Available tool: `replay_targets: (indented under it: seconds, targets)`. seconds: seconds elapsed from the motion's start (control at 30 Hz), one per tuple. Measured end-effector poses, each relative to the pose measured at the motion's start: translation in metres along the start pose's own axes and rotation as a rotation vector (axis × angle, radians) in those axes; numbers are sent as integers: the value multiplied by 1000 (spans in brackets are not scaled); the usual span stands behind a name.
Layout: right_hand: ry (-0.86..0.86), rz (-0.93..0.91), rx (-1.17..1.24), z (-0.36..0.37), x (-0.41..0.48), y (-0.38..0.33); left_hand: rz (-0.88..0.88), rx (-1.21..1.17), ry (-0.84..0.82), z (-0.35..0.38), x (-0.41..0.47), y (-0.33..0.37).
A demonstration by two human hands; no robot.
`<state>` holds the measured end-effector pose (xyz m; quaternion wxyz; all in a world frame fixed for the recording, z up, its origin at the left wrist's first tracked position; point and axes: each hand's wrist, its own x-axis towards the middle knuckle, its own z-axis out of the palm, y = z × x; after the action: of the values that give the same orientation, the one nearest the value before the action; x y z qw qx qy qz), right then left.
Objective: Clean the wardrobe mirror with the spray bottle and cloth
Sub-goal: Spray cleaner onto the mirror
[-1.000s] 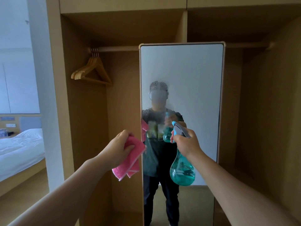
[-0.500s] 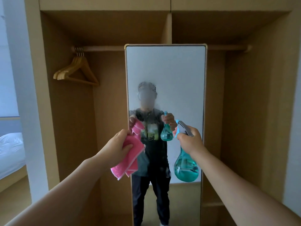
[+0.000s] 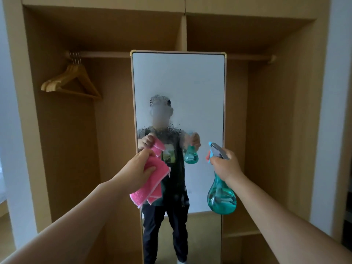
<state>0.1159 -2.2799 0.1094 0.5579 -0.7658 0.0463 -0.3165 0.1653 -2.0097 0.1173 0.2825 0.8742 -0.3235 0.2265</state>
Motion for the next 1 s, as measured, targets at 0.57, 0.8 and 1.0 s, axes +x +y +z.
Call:
replay_targets:
  seconds: [0.57,0.8,1.0]
  targets:
    - [132,32,-48,-49,0,24,83,-26,-61,34,18,28]
    - [94,42,-63,-52,-5,32,80,-45,-74,41,16,27]
    - [47,92,-62,-42,-12,54,35,-33,-105,52,6,15]
